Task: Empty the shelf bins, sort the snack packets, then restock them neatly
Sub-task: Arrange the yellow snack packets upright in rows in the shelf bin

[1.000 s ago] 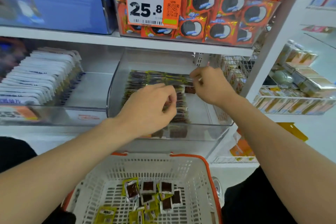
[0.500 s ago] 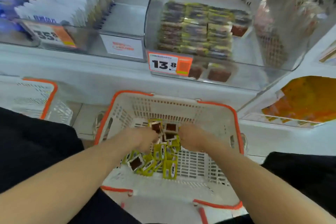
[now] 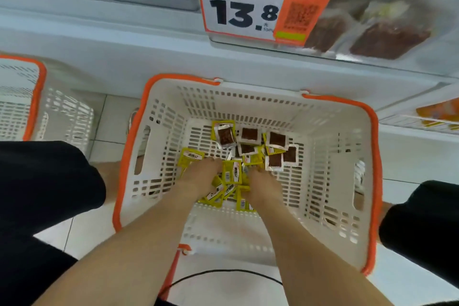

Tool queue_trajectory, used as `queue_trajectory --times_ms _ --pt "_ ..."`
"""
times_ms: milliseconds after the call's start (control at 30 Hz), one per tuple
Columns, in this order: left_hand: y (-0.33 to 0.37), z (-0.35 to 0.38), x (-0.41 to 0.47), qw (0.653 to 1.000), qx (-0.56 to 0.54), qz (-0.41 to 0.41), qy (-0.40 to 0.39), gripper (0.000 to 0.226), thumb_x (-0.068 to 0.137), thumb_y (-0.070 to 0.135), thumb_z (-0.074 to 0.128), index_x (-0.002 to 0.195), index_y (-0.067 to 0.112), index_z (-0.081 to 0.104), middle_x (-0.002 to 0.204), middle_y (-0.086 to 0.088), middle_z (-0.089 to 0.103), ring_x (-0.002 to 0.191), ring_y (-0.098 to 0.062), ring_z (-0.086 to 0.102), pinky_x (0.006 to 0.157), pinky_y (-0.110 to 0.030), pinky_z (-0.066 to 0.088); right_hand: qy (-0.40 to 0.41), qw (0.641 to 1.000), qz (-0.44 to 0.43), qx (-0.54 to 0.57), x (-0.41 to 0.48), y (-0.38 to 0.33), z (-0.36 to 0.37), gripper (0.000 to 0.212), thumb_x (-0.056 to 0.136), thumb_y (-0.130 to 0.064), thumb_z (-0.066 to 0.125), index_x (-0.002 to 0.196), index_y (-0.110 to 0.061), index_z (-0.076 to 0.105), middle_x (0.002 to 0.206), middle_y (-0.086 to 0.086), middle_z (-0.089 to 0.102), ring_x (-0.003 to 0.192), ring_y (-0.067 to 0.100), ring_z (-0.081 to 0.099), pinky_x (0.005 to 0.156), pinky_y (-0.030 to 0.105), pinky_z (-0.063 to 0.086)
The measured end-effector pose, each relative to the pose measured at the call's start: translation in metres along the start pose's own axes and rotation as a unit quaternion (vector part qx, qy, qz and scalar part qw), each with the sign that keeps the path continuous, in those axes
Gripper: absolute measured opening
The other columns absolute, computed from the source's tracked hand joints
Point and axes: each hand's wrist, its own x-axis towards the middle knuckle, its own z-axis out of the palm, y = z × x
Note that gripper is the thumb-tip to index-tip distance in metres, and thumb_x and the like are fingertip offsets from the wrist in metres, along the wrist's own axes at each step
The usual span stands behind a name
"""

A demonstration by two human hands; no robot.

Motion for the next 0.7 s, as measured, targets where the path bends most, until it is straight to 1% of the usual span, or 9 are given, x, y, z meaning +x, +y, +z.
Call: queue_trajectory --times_ms 100,167,267,367,433,500,533,600,700 --pt "-0.006 0.01 0.007 0.998 -0.044 -0.04 -0.001 0.041 0.076 0.028 0.09 0.099 0.031 0.057 0.1 0.002 0.067 0.09 -0.023 0.066 0.068 -0.035 0.05 -0.025 0.999 -0.023 0.02 0.005 0.007 0.007 0.042 0.095 -0.021 0.07 0.134 -0.023 0.055 0.118 0.008 0.065 0.109 0.032 0.065 0.082 0.04 0.055" --pt "-0.006 0.011 0.011 0.987 -0.145 -0.059 0.017 0.035 0.078 0.024 0.09 0.09 0.03 0.058 0.086 -0.001 0.068 0.077 -0.021 0.068 0.063 -0.031 0.049 -0.064 0.994 -0.033 0.079 0.008 0.017 0.003 0.027 0.095 -0.021 0.072 0.121 -0.021 0.068 0.119 0.005 0.068 0.109 0.029 0.067 0.089 0.036 0.055" --pt "-0.003 0.007 0.015 0.96 -0.264 -0.066 0.065 0.023 0.086 0.016 0.085 0.099 0.024 0.068 0.078 -0.002 0.064 0.072 -0.017 0.061 0.064 -0.029 0.044 -0.059 0.974 -0.046 0.213 0.013 0.028 -0.015 0.018 0.097 -0.017 0.071 0.114 -0.014 0.075 0.121 0.002 0.069 0.115 0.023 0.064 0.087 0.025 0.044" --pt "0.009 0.0 0.014 0.939 -0.334 -0.063 0.046 0.019 0.091 0.022 0.08 0.108 0.014 0.076 0.084 -0.002 0.066 0.074 -0.019 0.062 0.067 -0.028 0.05 -0.024 0.947 -0.058 0.315 0.016 0.026 -0.036 0.013 0.097 -0.013 0.07 0.106 -0.016 0.078 0.096 -0.006 0.071 0.087 0.006 0.065 0.079 0.021 0.044" --pt "0.015 -0.009 0.011 0.877 -0.475 -0.071 -0.009 0.022 0.097 0.021 0.073 0.11 0.004 0.076 0.09 -0.014 0.072 0.078 -0.024 0.068 0.072 -0.036 0.057 0.017 0.939 -0.072 0.335 0.015 0.019 -0.042 0.014 0.093 -0.01 0.073 0.091 -0.024 0.077 0.079 -0.015 0.068 0.068 -0.005 0.061 0.068 0.019 0.047" --pt "0.018 -0.016 0.005 0.81 -0.578 -0.069 -0.067 0.023 0.098 0.018 0.071 0.11 -0.001 0.075 0.099 -0.019 0.075 0.088 -0.027 0.072 0.081 -0.039 0.058 0.056 0.929 -0.063 0.361 0.013 0.008 -0.041 0.016 0.087 -0.011 0.078 0.086 -0.026 0.075 0.078 -0.013 0.07 0.07 0.0 0.066 0.067 0.026 0.056" --pt "0.016 -0.018 0.003 0.814 -0.573 -0.064 -0.07 0.022 0.094 0.017 0.076 0.11 0.002 0.074 0.102 -0.018 0.076 0.091 -0.026 0.072 0.083 -0.04 0.058 0.072 0.921 -0.055 0.379 0.013 0.004 -0.04 0.013 0.085 -0.015 0.082 0.088 -0.025 0.074 0.082 -0.011 0.072 0.075 0.005 0.068 0.071 0.03 0.058" --pt "0.008 -0.016 0.002 0.849 -0.522 -0.071 -0.047 0.024 0.086 0.012 0.082 0.107 0.008 0.072 0.105 -0.016 0.076 0.096 -0.027 0.072 0.087 -0.044 0.057 0.097 0.914 -0.034 0.393 0.015 -0.003 -0.035 0.021 0.082 -0.025 0.087 0.098 -0.023 0.073 0.089 -0.007 0.072 0.086 0.009 0.068 0.075 0.027 0.057" --pt "-0.007 -0.01 0.004 0.862 -0.488 -0.136 0.019 0.024 0.089 0.014 0.072 0.112 0.01 0.065 0.107 -0.016 0.073 0.097 -0.03 0.07 0.086 -0.042 0.056 0.125 0.954 -0.024 0.272 0.022 -0.011 -0.026 0.025 0.099 -0.018 0.067 0.123 -0.024 0.068 0.117 -0.001 0.065 0.106 0.023 0.065 0.084 0.039 0.057"
